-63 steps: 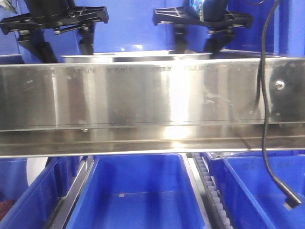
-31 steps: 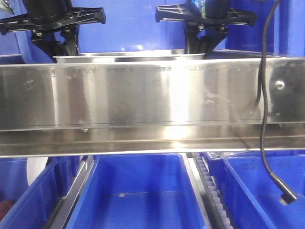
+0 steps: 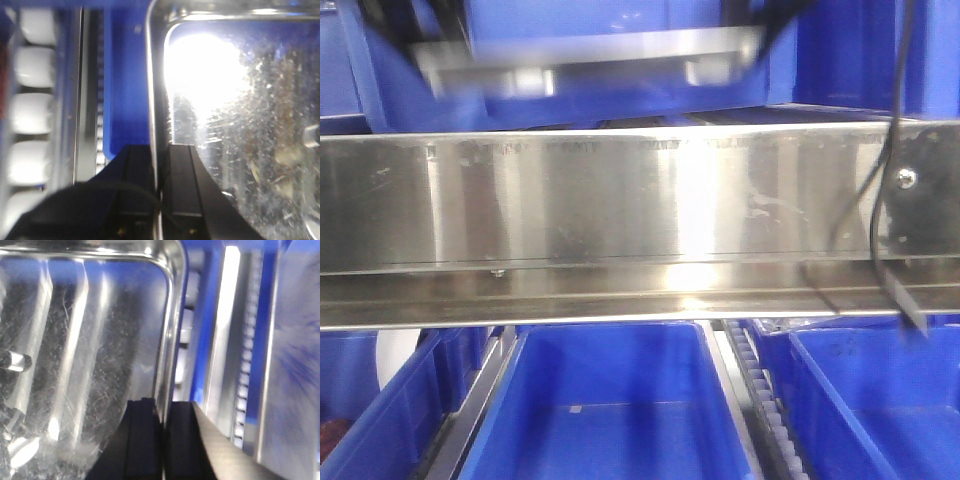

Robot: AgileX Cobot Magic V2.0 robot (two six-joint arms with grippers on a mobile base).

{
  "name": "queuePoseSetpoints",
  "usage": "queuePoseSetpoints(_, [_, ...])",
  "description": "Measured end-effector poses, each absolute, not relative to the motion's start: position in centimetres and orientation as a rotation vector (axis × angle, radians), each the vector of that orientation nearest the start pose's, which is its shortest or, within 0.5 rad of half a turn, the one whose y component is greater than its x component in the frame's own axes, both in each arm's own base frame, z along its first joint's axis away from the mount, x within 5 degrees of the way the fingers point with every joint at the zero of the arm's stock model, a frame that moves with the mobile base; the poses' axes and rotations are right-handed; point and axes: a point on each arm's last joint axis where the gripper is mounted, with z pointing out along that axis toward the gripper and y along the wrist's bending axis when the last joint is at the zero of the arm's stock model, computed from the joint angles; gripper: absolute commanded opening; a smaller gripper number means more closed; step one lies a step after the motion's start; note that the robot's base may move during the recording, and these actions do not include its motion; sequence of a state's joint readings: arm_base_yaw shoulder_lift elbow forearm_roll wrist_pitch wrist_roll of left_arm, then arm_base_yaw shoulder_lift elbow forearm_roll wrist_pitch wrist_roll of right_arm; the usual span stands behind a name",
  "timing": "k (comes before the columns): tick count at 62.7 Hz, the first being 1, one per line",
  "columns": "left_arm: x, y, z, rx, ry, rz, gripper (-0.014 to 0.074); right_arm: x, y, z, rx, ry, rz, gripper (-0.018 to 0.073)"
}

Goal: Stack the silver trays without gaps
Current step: 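Lift the tray with both grippers and pull it off the shelf, then hold the tray in both grippers and back the base away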

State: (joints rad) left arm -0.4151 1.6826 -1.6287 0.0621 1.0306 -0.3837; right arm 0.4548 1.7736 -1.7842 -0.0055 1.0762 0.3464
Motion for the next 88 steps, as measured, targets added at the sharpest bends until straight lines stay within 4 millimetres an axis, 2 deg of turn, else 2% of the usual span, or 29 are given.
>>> queuePoseSetpoints(15, [30.9,-14.1,38.7,0.118,2.525,-0.189,-0.0040,32.4,17.8,39.1,-0.197,2.517,0.259,0.0059])
queuePoseSetpoints(38, [26.4,-14.1,41.9,0.196,2.497,-0.161,-0.0040,27.6,18.3,42.6,-0.251,2.476,0.226,0.0059])
queuePoseSetpoints(56, [23.0,-12.6,44.6,0.204,2.444,-0.168,-0.0039,24.4,18.9,44.6,-0.299,2.419,0.259,0.0059])
queuePoseSetpoints(69, [22.0,-12.0,45.5,0.203,2.410,-0.184,-0.0039,23.4,19.1,45.2,-0.326,2.403,0.272,0.0059])
queuePoseSetpoints(88, [21.8,-12.0,45.6,0.207,2.406,-0.186,-0.0041,23.4,19.1,45.3,-0.328,2.396,0.263,0.0059])
